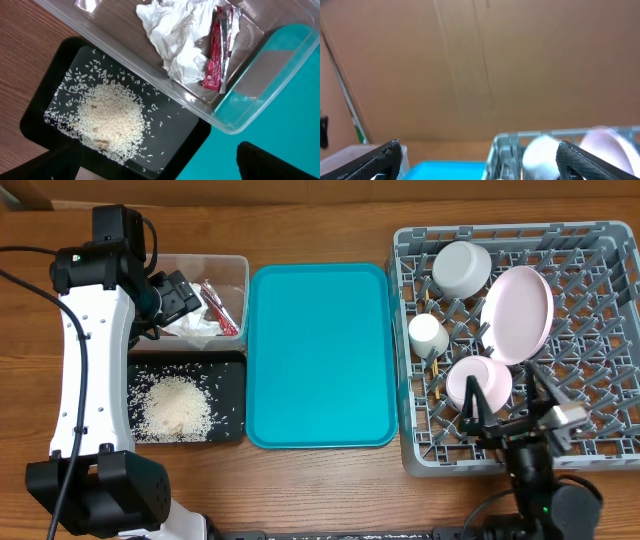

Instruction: Sort waste into correct bins and load items into the dishwasher

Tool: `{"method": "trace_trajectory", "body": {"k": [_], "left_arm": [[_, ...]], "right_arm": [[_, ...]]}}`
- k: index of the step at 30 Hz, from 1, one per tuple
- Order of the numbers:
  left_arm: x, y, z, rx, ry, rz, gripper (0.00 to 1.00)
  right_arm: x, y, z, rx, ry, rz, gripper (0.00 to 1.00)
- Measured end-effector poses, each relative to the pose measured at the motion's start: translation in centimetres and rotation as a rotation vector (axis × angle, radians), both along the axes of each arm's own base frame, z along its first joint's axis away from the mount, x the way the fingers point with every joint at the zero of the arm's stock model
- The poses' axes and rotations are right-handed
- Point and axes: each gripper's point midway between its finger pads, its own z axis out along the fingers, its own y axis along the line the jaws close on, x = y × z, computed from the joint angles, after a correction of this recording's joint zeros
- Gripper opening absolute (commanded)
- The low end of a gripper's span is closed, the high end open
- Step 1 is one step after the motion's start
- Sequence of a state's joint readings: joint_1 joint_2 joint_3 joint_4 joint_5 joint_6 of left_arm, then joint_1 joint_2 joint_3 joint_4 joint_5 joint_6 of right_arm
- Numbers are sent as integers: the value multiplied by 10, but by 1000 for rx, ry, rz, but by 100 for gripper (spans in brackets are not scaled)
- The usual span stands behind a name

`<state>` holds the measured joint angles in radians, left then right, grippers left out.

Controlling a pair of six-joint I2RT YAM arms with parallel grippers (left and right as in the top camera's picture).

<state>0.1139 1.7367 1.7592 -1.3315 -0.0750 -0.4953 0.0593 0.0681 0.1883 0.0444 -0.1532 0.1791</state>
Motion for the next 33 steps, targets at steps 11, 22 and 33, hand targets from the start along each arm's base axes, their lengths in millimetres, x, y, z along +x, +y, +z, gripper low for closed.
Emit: {"method": "trace_trajectory", "body": {"k": [11, 22, 33], "left_arm": [[0, 0, 0, 0, 0, 0, 100], [0, 0, 0, 0, 0, 0, 100], [0, 0, 0, 0, 0, 0, 100]], "right_arm": [[11, 1, -60, -2, 90, 1, 100], [14, 1, -98, -10, 232, 0, 100], [14, 1, -98, -10, 232, 1, 100]]}}
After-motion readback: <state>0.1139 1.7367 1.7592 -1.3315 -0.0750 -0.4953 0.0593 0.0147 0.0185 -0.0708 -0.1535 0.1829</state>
